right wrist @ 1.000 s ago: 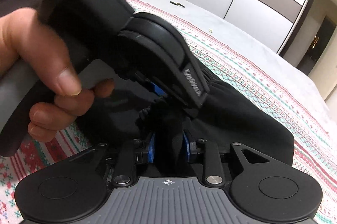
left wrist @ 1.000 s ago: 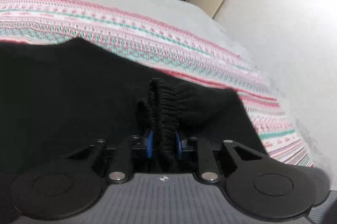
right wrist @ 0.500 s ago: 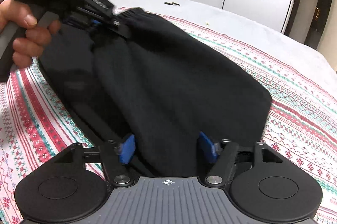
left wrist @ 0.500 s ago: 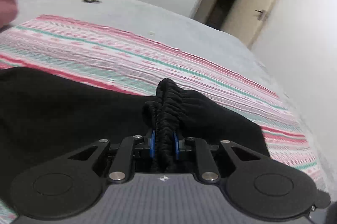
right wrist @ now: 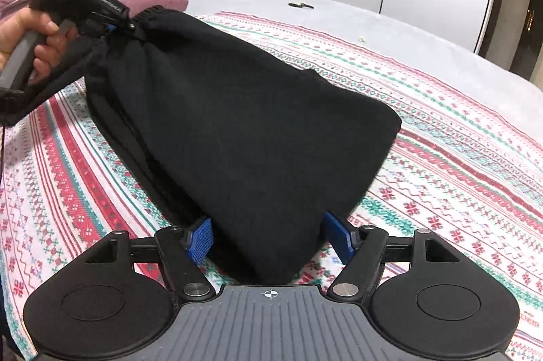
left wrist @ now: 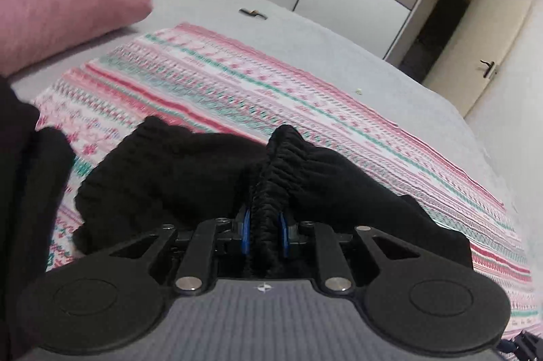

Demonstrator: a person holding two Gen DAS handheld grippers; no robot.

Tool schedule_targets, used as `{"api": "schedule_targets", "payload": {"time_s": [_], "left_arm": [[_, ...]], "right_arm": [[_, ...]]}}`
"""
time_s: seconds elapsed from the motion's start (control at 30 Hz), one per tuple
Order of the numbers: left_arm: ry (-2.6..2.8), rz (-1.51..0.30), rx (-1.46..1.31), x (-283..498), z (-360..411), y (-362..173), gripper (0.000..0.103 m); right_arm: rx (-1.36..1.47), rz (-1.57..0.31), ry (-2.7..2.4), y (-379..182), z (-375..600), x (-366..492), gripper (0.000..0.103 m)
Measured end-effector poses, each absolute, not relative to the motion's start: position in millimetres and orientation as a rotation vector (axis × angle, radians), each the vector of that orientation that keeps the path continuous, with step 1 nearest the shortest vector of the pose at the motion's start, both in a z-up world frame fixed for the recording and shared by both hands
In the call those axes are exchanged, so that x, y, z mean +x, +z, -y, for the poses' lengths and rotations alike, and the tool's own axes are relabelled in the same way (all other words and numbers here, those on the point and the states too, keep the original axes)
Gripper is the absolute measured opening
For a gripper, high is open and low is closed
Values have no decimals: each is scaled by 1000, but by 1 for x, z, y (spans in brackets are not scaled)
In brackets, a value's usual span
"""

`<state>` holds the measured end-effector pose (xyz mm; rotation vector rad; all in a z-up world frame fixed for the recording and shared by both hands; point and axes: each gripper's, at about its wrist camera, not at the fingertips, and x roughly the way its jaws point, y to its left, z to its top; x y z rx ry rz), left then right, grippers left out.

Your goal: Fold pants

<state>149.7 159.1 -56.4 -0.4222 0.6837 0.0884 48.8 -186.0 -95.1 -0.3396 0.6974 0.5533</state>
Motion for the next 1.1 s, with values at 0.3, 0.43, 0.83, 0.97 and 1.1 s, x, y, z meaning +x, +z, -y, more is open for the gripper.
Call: {"api": "schedule_targets", "payload": {"time_s": [0.3, 0.43, 0.83, 0.97, 1.1], "left_arm": [[126, -670, -390, 145, -170, -47, 48], [137, -709, -358, 153, -173, -60, 48], [201, -624, -244, 142, -154, -37, 47], [256, -744, -167, 160, -151, -69, 54], [296, -718, -172, 152, -152, -56, 79]], "right_arm": [[-182, -688, 626, -82, 190, 53, 70], [-109, -729, 600, -85, 193, 65, 70], [-101, -744, 553, -90, 196, 69, 71], [-115, -775, 540, -95, 191, 73, 74], [-95, -801, 547, -93, 198, 77, 74]]}}
